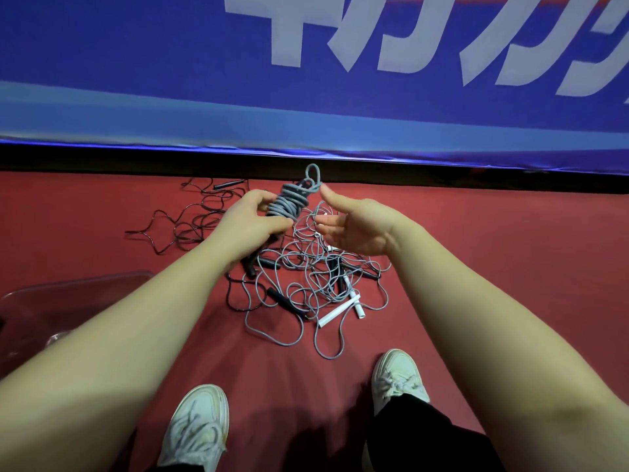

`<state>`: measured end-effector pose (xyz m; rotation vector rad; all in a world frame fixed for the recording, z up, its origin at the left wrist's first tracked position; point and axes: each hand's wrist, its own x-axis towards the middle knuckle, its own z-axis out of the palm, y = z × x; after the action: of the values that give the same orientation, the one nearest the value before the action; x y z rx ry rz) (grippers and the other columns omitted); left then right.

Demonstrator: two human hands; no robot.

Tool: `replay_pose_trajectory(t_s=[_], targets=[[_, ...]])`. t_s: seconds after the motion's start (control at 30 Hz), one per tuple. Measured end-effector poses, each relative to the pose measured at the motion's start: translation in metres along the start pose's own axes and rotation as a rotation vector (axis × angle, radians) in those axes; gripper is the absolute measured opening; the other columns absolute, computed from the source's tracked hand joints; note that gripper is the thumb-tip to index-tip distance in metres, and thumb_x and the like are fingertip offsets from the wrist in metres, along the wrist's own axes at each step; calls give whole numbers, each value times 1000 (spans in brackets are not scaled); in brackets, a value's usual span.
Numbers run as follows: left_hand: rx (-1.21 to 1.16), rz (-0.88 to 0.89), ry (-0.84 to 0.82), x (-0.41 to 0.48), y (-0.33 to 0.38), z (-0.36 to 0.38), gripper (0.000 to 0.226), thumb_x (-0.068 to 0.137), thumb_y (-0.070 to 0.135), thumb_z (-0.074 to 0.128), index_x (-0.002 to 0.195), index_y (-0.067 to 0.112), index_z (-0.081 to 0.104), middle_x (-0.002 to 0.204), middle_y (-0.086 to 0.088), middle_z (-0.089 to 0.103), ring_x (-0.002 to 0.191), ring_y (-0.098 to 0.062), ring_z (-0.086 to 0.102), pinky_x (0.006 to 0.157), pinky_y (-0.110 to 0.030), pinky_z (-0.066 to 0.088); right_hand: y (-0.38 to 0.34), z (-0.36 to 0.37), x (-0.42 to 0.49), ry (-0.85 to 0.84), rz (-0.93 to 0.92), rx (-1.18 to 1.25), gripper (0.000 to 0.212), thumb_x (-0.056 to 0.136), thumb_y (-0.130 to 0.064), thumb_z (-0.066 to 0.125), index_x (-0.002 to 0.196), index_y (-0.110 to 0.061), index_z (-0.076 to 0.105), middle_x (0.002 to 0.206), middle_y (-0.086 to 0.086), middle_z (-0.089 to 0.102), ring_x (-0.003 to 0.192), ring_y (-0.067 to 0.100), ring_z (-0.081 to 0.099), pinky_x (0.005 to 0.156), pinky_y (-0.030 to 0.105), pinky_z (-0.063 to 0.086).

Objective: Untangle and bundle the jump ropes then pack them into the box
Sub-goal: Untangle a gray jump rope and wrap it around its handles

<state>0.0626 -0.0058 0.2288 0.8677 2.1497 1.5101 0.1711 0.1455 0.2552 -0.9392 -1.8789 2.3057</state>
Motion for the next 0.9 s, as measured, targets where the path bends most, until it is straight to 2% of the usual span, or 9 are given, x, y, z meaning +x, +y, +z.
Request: replay_pose_trajectory(t_s=[0.1, 0.17, 0.3, 0.37, 0.47, 0.6, 0.7, 0.83, 0.9], targets=[[19, 19, -2, -4, 9, 5, 59, 63, 26, 75, 118, 20, 54, 113, -2, 64, 96, -19, 63, 95, -42, 49, -6, 13, -1, -35, -38, 24, 13, 90, -26, 59, 86, -14, 59, 69, -2, 54, 60, 6, 53, 64, 19, 45], [39, 50, 23, -6, 17, 10, 62, 64, 28, 74, 122, 18, 54, 111, -1, 64, 94, -21, 64, 93, -43, 50, -12, 21, -4, -38, -104, 42, 9, 93, -20, 56, 88, -14, 59, 54, -8, 59, 45, 0, 53, 61, 16, 43], [43, 132, 80, -10, 39, 14, 48, 69, 21, 75, 113, 21, 56, 105, 1, 63, 89, -20, 62, 87, -39, 51, -23, 28, -15, -40, -231, 86, 4, 91, -11, 58, 91, -15, 59, 69, -3, 66, 53, 6, 57, 65, 20, 45], [31, 152, 88, -13, 51, 16, 49, 62, 28, 73, 106, 25, 54, 105, -1, 65, 91, -22, 64, 87, -40, 52, -29, 30, -25, -43, -273, 129, 7, 92, -5, 56, 91, -12, 58, 67, 0, 66, 48, 5, 55, 52, 16, 49], [5, 149, 58, -18, 61, 16, 53, 62, 29, 76, 110, 23, 57, 110, -3, 66, 98, -22, 65, 92, -43, 51, -35, 34, -41, -53, -285, 169, 9, 96, -4, 49, 92, -10, 54, 62, 1, 62, 35, 2, 50, 38, 14, 41], [6, 155, -84, -30, 74, 15, 43, 78, 14, 75, 117, 20, 60, 107, -1, 68, 96, -17, 65, 90, -32, 52, -36, 26, -57, 59, -221, 8, 15, 94, -22, 55, 80, -17, 55, 73, 1, 49, 53, 10, 37, 55, 20, 35], [14, 169, -166, -44, 91, 20, 33, 81, 9, 70, 111, 20, 64, 98, -2, 69, 89, -17, 64, 82, -26, 51, -36, 18, -76, 70, -235, 6, 19, 96, -22, 52, 78, -15, 54, 71, 7, 43, 58, 16, 33, 54, 21, 37], [-10, 128, -222, -51, 111, 39, 35, 81, 1, 67, 110, 19, 64, 91, -2, 68, 78, -11, 64, 63, -14, 49, -39, -6, -87, 189, -322, -71, 7, 92, -18, 59, 88, -13, 57, 76, 9, 51, 59, 17, 42, 54, 21, 44], [-39, 94, -219, -50, 116, 53, 36, 81, -3, 67, 111, 16, 64, 87, 0, 67, 74, -10, 63, 53, -10, 47, -36, -20, -85, 228, -336, -63, 21, 88, -20, 65, 103, -7, 58, 85, 12, 56, 61, 17, 50, 56, 24, 45]])
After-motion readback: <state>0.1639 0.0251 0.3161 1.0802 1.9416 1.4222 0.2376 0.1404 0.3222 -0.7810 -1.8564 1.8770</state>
